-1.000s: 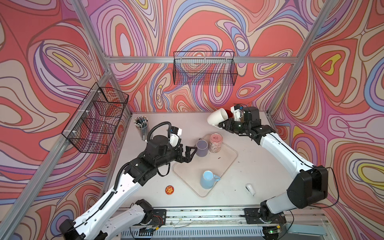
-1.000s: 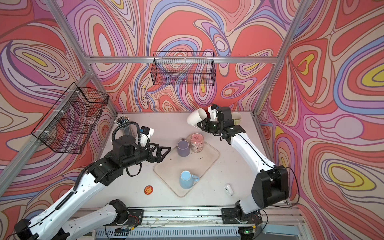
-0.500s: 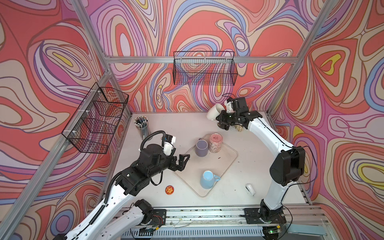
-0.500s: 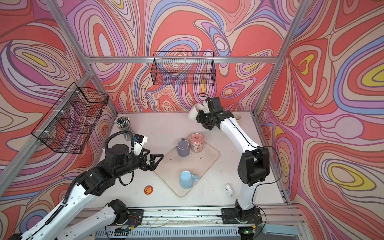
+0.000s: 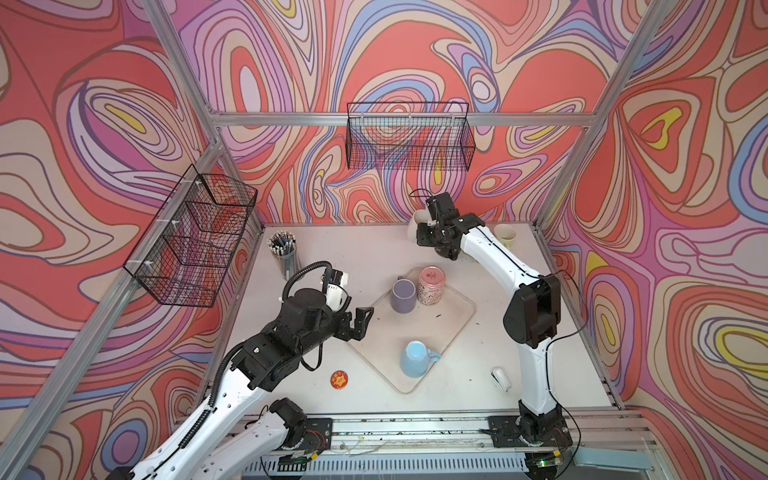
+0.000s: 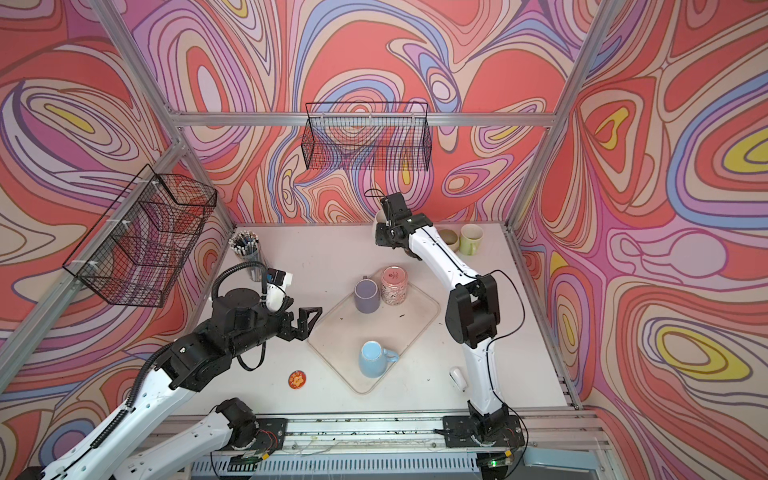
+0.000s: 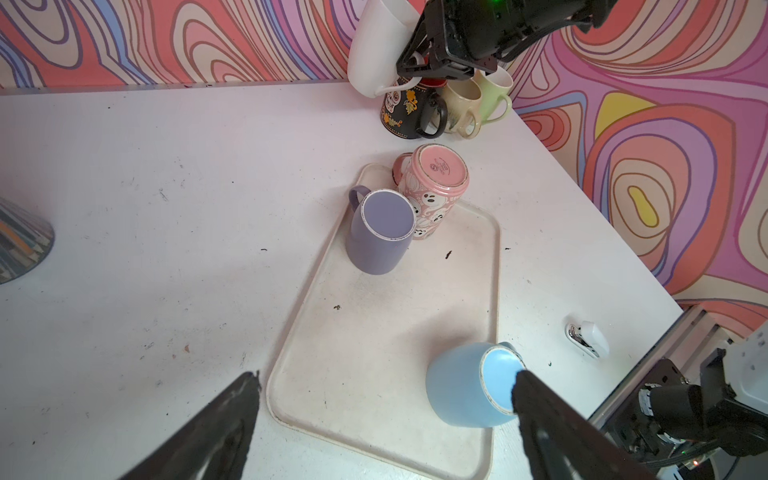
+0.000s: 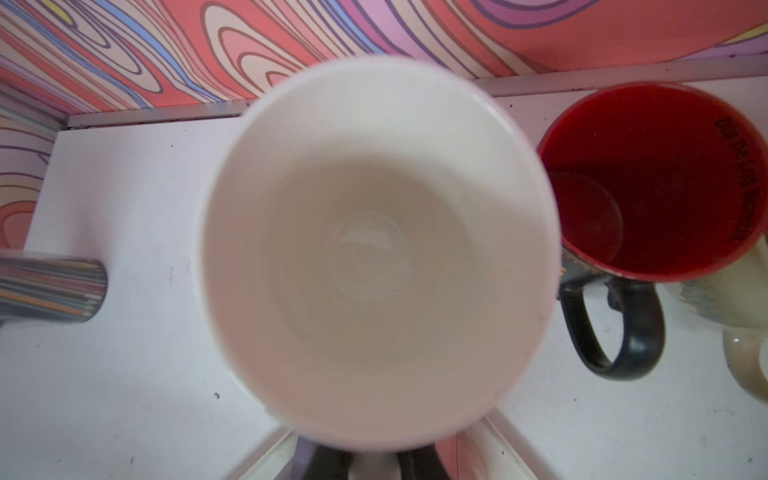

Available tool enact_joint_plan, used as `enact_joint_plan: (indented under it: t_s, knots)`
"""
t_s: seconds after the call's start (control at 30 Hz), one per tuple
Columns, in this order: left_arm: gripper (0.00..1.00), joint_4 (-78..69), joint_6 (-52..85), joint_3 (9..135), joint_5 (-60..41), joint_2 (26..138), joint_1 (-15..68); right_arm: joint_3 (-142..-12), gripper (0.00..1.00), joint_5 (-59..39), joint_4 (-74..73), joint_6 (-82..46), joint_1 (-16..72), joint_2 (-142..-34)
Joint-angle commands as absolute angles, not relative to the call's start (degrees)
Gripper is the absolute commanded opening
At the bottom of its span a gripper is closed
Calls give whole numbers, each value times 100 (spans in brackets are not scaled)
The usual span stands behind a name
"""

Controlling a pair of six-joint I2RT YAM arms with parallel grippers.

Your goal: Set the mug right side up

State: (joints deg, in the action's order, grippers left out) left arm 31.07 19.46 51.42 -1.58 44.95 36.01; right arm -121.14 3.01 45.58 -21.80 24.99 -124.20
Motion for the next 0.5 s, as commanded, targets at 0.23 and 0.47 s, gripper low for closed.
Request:
enact_joint_plan:
  t_s: [0.23,0.47]
  knots:
    - [97,3266,1819,5091,-41,4640,3573,-13299,0,1470,4847,-2141,2517,-13443]
    - [97,3261,1816,5090,-92,4719,3576,-13656,0,1567,4913,-2118,2520,-13863]
